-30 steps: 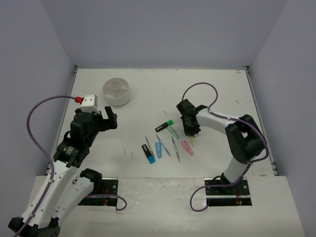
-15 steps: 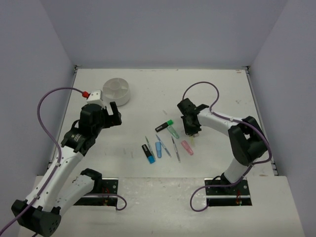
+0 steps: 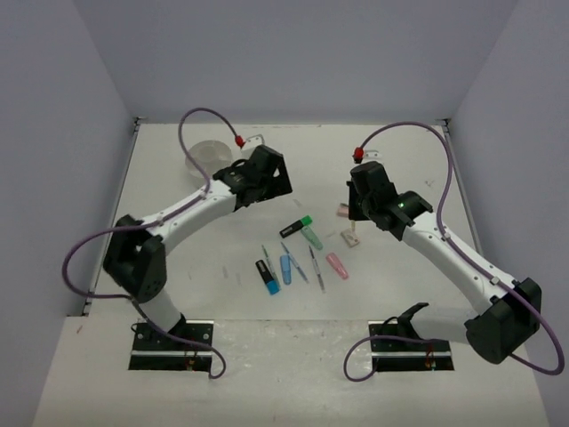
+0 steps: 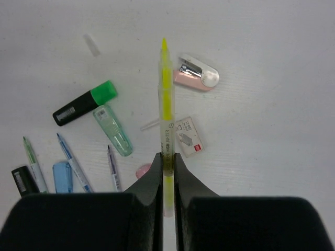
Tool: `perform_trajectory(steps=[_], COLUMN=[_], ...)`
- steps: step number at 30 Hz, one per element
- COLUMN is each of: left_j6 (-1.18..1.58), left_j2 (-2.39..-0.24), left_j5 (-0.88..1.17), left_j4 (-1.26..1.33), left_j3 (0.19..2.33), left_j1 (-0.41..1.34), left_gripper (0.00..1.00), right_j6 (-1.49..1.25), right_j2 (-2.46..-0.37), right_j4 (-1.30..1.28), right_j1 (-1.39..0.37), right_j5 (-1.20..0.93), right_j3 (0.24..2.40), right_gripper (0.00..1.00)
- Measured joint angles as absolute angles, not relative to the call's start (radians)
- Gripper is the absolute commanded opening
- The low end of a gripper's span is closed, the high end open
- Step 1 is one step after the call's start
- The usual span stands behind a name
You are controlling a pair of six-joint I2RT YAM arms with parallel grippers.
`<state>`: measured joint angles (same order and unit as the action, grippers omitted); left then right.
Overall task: Sort the stationery into containers
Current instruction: Pick up the pen from the center of the board, then close the pen cap on the pen.
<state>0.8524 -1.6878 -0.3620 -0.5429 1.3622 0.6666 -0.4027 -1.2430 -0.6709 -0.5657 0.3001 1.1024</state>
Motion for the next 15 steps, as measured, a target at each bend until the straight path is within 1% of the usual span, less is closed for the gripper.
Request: perform_trajectory(steps=[4, 6, 8, 11, 15], left_j6=[0.969, 1.015, 1.047, 1.080, 1.119], left_j2=[-1.972, -2.093, -2.190, -2.276, -2.306], left_j5=[-0.409, -0.412, -0.415, -0.419, -0.434], left_j4=[-0.629, -0.698, -0.764, -0.828, -0.892], left_j3=[1.623, 1.740, 1.842, 1.936, 1.970], left_j1=[0.750, 0.767, 0.770, 0.765, 0.760], left_gripper=[0.84, 0.72, 0.70, 0.70, 0.68], right_j6=[-0.403, -0.403, -0.403, -0.403, -0.403], right_j2=[-1.222, -1.189, -1.153, -1.106, -1.078], right_j4=[-0.670, -0.670, -0.668, -0.660, -0.640], right_j1=[-0.554, -0.547, -0.542, -0.538, -0.537], right_j5=[0.326, 0.340, 0.350, 0.350, 0.346], right_j3=[1.070, 1.051, 1.039, 1.032, 1.021], right_gripper=[0.00, 0.00, 0.00, 0.00, 0.00])
